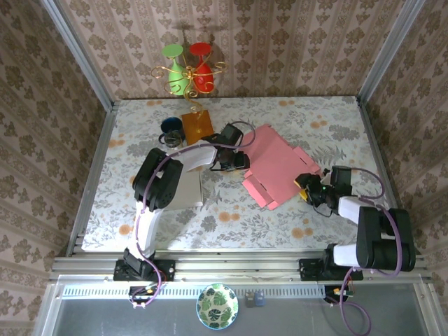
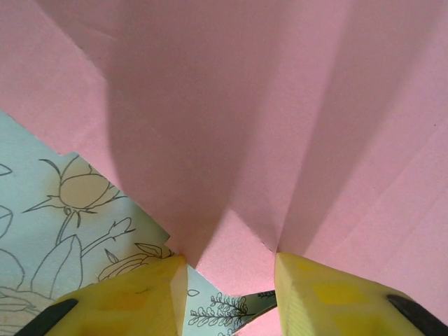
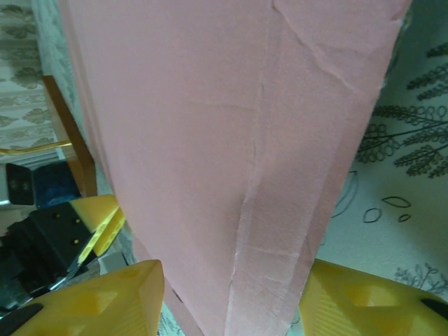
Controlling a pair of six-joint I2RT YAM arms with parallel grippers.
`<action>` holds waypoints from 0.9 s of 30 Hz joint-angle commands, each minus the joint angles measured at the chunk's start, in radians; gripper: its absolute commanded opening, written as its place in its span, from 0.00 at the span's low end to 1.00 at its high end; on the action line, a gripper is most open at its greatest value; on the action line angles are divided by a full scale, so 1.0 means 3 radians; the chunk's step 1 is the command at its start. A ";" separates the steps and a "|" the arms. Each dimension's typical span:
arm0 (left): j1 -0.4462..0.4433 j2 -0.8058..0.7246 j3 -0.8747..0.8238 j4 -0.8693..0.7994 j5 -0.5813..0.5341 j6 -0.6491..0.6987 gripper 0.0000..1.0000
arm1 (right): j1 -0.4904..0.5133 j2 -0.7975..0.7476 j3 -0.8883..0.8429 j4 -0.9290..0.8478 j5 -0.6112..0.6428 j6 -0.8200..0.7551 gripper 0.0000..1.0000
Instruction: Fold the paper box
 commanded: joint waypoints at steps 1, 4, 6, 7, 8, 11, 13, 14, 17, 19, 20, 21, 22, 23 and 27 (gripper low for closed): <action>-0.0016 0.0016 0.0027 -0.0112 -0.0029 0.0103 0.38 | 0.0008 -0.0213 -0.0045 0.0263 -0.0025 0.0216 0.51; -0.0027 0.0016 0.0033 -0.0105 -0.0034 0.0104 0.38 | 0.0008 -0.0305 -0.0066 0.0283 -0.0008 0.0298 0.50; -0.0035 0.0016 0.0031 -0.0097 -0.0039 0.0104 0.38 | 0.0020 -0.0302 -0.0065 0.0304 -0.0014 0.0338 0.47; -0.0034 0.0016 0.0034 -0.0094 -0.0039 0.0104 0.38 | 0.0023 -0.0283 -0.0049 0.0281 -0.0019 0.0344 0.45; -0.0031 0.0016 0.0041 -0.0091 -0.0033 0.0110 0.38 | 0.0032 -0.0264 -0.0034 0.0296 -0.0028 0.0353 0.44; -0.0038 0.0016 0.0051 -0.0095 -0.0040 0.0110 0.38 | 0.0067 -0.0209 0.0019 0.0310 -0.0034 0.0380 0.33; -0.0038 0.0011 0.0055 -0.0103 -0.0052 0.0113 0.38 | 0.0086 -0.0227 0.0061 0.0281 -0.0008 0.0396 0.22; -0.0044 -0.0002 0.0047 -0.0100 -0.0060 0.0114 0.38 | 0.0099 -0.0252 0.0088 0.0238 0.0016 0.0407 0.17; -0.0047 -0.0048 0.0049 -0.0094 -0.0097 0.0134 0.38 | 0.0131 -0.0321 0.0164 0.0075 0.0087 0.0415 0.07; -0.0067 -0.0136 0.0052 -0.0093 -0.0183 0.0171 0.38 | 0.0149 -0.0336 0.0226 0.0009 0.0113 0.0468 0.02; -0.0082 -0.0204 0.0050 -0.0088 -0.0268 0.0198 0.39 | 0.0153 -0.0361 0.0269 -0.0014 0.0131 0.0516 0.00; -0.0107 -0.0291 0.0042 -0.0088 -0.0368 0.0239 0.41 | 0.0169 -0.0402 0.0319 -0.0070 0.0168 0.0561 0.00; -0.0129 -0.0377 0.0036 -0.0094 -0.0482 0.0276 0.42 | 0.0184 -0.0448 0.0390 -0.0161 0.0216 0.0584 0.00; -0.0158 -0.0486 0.0015 -0.0063 -0.0591 0.0336 0.43 | 0.0202 -0.0500 0.0486 -0.0289 0.0275 0.0603 0.00; -0.0247 -0.0860 -0.0057 0.0074 -0.0925 0.0504 0.43 | 0.0226 -0.0643 0.0956 -0.0888 0.0535 0.0693 0.00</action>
